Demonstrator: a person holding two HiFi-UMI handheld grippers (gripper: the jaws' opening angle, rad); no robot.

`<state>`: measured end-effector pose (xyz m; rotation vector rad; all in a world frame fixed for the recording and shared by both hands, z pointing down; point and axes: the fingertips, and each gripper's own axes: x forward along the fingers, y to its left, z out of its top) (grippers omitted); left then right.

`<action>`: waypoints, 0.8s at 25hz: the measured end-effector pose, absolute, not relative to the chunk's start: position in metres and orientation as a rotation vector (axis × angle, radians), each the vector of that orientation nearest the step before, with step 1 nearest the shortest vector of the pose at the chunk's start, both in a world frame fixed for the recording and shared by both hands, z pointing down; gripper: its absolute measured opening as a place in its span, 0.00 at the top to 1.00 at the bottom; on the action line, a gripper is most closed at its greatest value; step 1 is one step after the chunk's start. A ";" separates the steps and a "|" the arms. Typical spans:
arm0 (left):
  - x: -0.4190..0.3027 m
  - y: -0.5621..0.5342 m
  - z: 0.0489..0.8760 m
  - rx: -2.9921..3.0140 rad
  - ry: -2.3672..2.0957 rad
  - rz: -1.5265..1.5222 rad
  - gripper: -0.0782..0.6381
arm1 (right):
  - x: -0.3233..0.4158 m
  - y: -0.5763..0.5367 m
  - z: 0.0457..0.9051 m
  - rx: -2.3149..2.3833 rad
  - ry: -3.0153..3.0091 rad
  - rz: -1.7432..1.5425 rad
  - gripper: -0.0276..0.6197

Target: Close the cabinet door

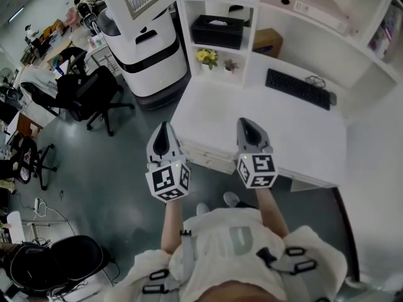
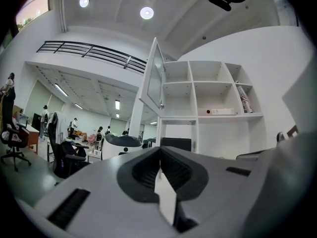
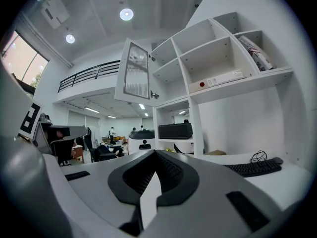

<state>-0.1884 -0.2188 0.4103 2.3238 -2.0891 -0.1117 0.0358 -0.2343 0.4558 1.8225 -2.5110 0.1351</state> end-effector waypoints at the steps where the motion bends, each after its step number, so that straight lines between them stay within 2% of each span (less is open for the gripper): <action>1: -0.188 -0.220 0.410 2.324 -2.090 -0.115 0.88 | 0.037 -0.236 0.456 1.824 -2.510 0.137 0.95; 18: -0.199 -0.229 0.416 2.271 -2.137 -0.086 0.88 | 0.025 -0.252 0.470 1.729 -2.558 0.181 0.95; 19: -0.199 -0.229 0.416 2.271 -2.136 -0.085 0.88 | 0.022 -0.252 0.471 1.711 -2.568 0.186 0.94; 20: -0.199 -0.229 0.416 2.272 -2.136 -0.082 0.88 | 0.019 -0.252 0.472 1.689 -2.581 0.198 0.89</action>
